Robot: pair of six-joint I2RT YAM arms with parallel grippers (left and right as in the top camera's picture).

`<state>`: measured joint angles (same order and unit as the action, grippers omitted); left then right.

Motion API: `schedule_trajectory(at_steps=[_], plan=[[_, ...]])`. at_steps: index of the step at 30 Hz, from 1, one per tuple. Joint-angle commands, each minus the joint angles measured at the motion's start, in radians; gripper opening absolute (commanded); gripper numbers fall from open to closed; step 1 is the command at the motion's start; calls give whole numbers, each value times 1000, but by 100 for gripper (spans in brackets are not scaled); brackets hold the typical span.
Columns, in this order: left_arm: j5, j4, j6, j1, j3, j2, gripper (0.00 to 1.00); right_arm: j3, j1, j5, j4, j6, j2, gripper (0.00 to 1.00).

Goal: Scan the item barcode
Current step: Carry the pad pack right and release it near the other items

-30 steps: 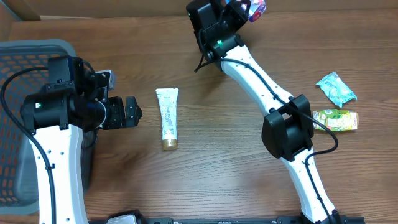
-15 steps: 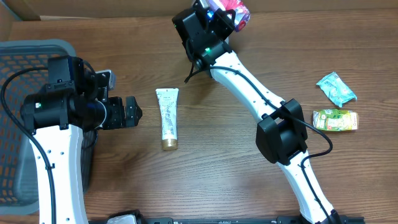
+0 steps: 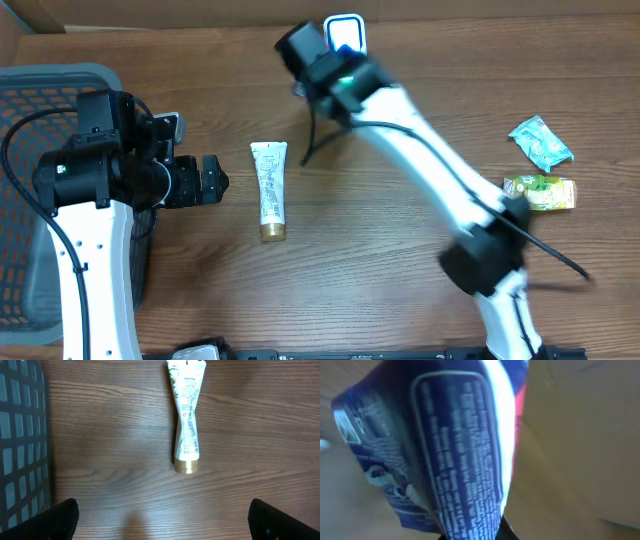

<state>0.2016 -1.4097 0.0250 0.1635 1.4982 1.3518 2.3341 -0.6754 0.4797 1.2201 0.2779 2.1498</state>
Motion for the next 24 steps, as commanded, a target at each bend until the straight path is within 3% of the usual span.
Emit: schedule_trajectory(at_steps=[1,5,10,15,20,21,24], plan=[[-2,1,-14,-7,4,2,100,22,105,-301,76,-385,-233,4],[-2,1,-14,-7,4,2,100,22,287,-302,261,-689,-304,4],[-2,1,-14,-7,4,2,100,-30,582,-351,387,-702,-291,4],[-2,1,-14,-7,4,2,100,-336,820,-422,227,-701,-291,4],[-2,1,-14,-7,4,2,100,-672,966,-441,-10,-696,-291,4],[-2,1,-14,-7,4,2,100,-700,981,-441,-28,-692,-291,8],[-2,1,-14,-7,4,2,99,-724,1018,-447,-37,-639,-291,56]])
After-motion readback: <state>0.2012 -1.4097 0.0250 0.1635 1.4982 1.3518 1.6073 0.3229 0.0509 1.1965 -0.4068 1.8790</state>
